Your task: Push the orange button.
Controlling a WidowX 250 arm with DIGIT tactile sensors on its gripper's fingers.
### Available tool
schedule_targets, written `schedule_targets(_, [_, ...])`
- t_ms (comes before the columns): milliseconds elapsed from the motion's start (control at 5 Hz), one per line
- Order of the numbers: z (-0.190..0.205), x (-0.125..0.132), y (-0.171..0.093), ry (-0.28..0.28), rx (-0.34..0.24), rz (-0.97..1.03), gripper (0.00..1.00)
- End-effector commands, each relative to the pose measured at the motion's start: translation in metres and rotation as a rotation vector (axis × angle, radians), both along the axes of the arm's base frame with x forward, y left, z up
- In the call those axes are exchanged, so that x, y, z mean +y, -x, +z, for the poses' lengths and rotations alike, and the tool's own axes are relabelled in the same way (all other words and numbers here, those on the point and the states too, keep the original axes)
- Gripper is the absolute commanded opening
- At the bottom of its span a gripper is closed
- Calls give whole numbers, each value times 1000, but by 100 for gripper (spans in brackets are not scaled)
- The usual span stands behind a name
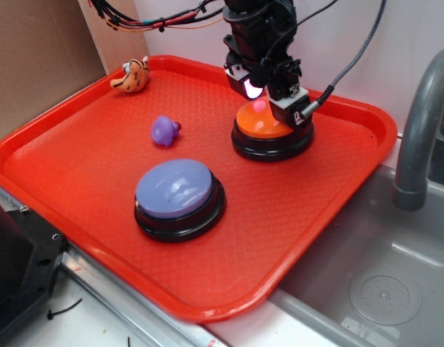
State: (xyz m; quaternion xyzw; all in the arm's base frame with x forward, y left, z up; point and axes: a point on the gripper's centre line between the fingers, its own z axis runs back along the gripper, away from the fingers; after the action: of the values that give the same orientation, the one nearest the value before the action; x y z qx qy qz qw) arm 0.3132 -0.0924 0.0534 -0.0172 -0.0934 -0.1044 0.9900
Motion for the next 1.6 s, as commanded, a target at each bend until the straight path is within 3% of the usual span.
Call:
schedule_targets(0, [54, 2, 10, -68, 6, -96, 100])
schedule_targets(200, [72, 3, 19, -62, 10, -151, 100])
schedule_targets(600, [94, 8, 37, -94, 73, -82, 100])
schedule_targets(1000, [106, 12, 51, -68, 79, -32, 100])
schedule_targets(1400, [122, 8, 66, -94, 101, 63, 100])
